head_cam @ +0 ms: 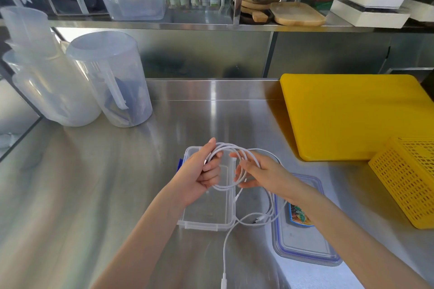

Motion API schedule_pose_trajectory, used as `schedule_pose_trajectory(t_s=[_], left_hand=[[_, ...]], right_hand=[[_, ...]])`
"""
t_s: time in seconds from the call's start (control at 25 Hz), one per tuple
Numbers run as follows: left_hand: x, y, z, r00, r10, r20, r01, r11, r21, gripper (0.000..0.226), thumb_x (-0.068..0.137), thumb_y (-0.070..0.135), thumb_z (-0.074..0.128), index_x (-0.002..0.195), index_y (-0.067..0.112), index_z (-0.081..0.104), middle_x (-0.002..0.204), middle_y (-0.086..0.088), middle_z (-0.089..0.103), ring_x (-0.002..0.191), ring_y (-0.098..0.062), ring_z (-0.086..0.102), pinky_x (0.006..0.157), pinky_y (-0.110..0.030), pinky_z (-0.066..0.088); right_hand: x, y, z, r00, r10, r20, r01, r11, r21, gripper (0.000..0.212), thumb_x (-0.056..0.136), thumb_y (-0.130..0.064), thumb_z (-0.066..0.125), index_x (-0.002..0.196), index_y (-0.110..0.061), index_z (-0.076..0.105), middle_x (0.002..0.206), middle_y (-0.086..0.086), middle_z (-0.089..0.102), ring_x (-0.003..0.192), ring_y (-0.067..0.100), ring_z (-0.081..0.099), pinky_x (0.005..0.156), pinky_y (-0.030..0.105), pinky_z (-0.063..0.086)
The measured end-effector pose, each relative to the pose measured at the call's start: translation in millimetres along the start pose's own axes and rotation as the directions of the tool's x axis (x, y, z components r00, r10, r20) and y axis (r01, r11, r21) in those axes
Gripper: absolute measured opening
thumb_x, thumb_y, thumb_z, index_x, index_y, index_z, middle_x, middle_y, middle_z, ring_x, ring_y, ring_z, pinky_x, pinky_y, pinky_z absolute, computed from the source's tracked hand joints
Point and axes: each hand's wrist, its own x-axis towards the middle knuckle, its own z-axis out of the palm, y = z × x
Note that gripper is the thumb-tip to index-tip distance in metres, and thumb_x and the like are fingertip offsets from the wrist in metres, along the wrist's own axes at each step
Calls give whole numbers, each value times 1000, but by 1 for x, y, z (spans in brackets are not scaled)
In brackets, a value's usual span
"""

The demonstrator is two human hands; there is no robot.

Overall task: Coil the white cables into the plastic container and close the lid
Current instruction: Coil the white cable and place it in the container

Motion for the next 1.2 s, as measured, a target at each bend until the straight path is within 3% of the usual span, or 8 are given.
schedule_pose_trajectory(t_s=[0.24, 0.44, 0.52, 0.6, 0.72, 0.92, 1.0, 1.2], left_hand=[[0, 0, 3, 999, 34, 0, -34, 985, 172, 42, 96, 36, 35, 60, 15, 42, 32, 11, 24, 27, -3, 18, 32, -15, 17], [-4, 4, -4, 995, 88, -35, -76, 961, 264, 42, 90, 48, 38, 60, 19, 43, 39, 13, 21, 31, -3, 16, 36, -16, 14], [-7, 8, -10, 995, 96, 14, -97, 959, 268, 37, 81, 52, 43, 63, 19, 42, 41, 13, 20, 32, -2, 15, 37, -16, 12], [-9, 10, -14, 992, 88, 88, -113, 936, 334, 29, 79, 45, 48, 66, 20, 38, 43, 14, 21, 33, -1, 15, 35, -13, 13], [-10, 7, -13, 988, 50, 148, -107, 908, 405, 25, 92, 25, 44, 68, 20, 38, 43, 15, 22, 33, 0, 15, 33, -11, 15], [-19, 12, 1, 971, 7, 239, -55, 979, 198, 25, 80, 38, 42, 63, 20, 49, 43, 14, 16, 32, 0, 10, 31, -11, 14], [-22, 13, 7, 971, 0, 240, -24, 995, 96, 27, 79, 38, 42, 58, 22, 51, 48, 8, 9, 36, -7, 4, 31, -12, 11], [-14, 13, 3, 988, 98, 116, -108, 990, 86, 34, 94, 33, 33, 65, 19, 42, 40, 14, 20, 32, -1, 10, 34, -14, 11]], right_hand=[[1, -2, -1, 999, -41, -30, 24, 902, -430, 28, 96, -19, 36, 121, -24, 48, 76, -4, 56, 60, 8, 59, 48, 13, 48], [-4, -11, -12, 1000, -16, 18, 22, 914, -404, 23, 89, -30, 52, 111, -30, 53, 91, -3, 61, 55, 4, 52, 45, 9, 42], [-8, -14, -21, 999, -32, -40, 23, 981, -192, 14, 89, -26, 52, 100, -31, 58, 81, -7, 58, 50, 0, 47, 44, 9, 37], [-11, -13, -29, 991, -59, -122, 62, 998, 20, 18, 90, -15, 51, 93, -30, 61, 75, -6, 57, 44, -2, 44, 45, 11, 34], [-9, -11, -33, 961, -127, -246, 119, 992, -46, 22, 89, -12, 51, 85, -32, 60, 74, -9, 60, 50, -8, 51, 48, 10, 41], [1, -9, -17, 881, -299, -366, 147, 910, -388, 10, 86, -19, 58, 91, -22, 66, 84, -11, 63, 77, 0, 56, 65, -6, 38], [4, -8, -8, 865, -324, -383, 155, 899, -410, 14, 85, -19, 58, 95, -17, 67, 84, -9, 64, 76, 3, 58, 65, 0, 42], [-5, -16, 0, 982, 38, -184, 19, 954, 300, 15, 88, -18, 54, 90, -15, 68, 78, 1, 70, 72, 13, 67, 65, 16, 56]])
